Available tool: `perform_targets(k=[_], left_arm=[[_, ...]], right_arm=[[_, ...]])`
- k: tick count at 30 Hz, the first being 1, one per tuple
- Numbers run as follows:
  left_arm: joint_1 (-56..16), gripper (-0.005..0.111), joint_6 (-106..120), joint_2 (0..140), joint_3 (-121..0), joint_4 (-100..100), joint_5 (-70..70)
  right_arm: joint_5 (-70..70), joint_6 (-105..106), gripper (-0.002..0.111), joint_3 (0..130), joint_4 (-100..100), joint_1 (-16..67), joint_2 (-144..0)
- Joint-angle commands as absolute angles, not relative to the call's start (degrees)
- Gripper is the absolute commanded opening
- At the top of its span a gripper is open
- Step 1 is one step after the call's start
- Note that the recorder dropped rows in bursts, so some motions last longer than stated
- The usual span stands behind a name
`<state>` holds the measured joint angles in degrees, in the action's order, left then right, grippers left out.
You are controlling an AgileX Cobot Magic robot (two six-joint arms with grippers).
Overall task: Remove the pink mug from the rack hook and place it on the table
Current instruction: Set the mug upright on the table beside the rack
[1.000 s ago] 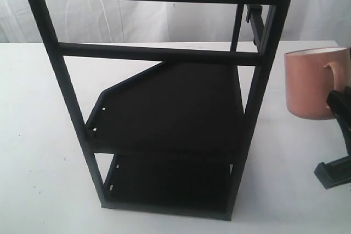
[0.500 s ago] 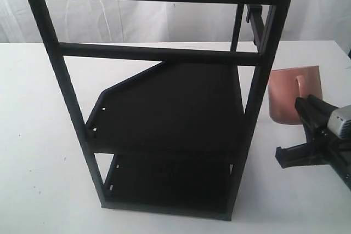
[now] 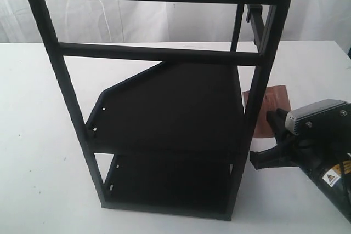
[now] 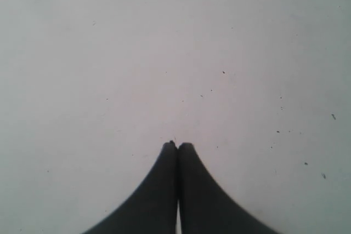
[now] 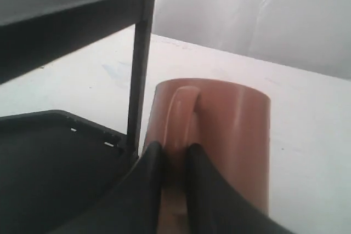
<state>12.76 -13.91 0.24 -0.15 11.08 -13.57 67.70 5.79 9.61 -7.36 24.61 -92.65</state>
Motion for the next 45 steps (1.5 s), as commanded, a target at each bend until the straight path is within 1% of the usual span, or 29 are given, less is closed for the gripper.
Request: perform_targets(k=[1, 9, 22, 24, 29, 31, 33, 41, 43, 45], left_arm=[[13.0, 0.000, -13.7, 0.0, 0.0, 11.1, -13.6], [13.0, 0.000, -13.7, 0.0, 0.0, 11.1, -13.6], [13.0, 0.000, -13.7, 0.0, 0.0, 11.1, -13.6], [13.0, 0.000, -13.7, 0.0, 0.0, 11.1, -13.6], [13.0, 0.000, -13.7, 0.0, 0.0, 11.1, -13.6], [13.0, 0.000, -13.7, 0.0, 0.0, 11.1, -13.6], [13.0, 0.000, -13.7, 0.0, 0.0, 11.1, -13.6], [13.0, 0.000, -13.7, 0.0, 0.0, 11.1, -13.6], [13.0, 0.000, -13.7, 0.0, 0.0, 11.1, -13.6], [13.0, 0.000, -13.7, 0.0, 0.0, 11.1, -13.6]], right_arm=[[70.0, 1.5, 0.000, 11.4, -4.9, 24.3, -96.1], [70.0, 1.6, 0.000, 11.5, -4.9, 24.3, -99.5], [70.0, 1.2, 0.001, 9.9, -4.9, 24.3, -99.8], [70.0, 1.1, 0.005, 9.4, -4.9, 24.3, -99.8], [69.1, -0.6, 0.022, 9.2, -4.2, 24.3, -99.8], [68.7, -0.9, 0.026, 9.2, -4.0, 24.3, -99.8], [67.6, -0.9, 0.027, 9.2, -4.0, 24.3, -99.8], [65.6, -0.9, 0.028, 9.2, -4.1, 24.3, -99.8], [65.1, -1.3, 0.031, 9.2, -4.1, 24.3, -99.8], [64.5, -1.8, 0.038, 9.2, -4.1, 24.3, -99.8]])
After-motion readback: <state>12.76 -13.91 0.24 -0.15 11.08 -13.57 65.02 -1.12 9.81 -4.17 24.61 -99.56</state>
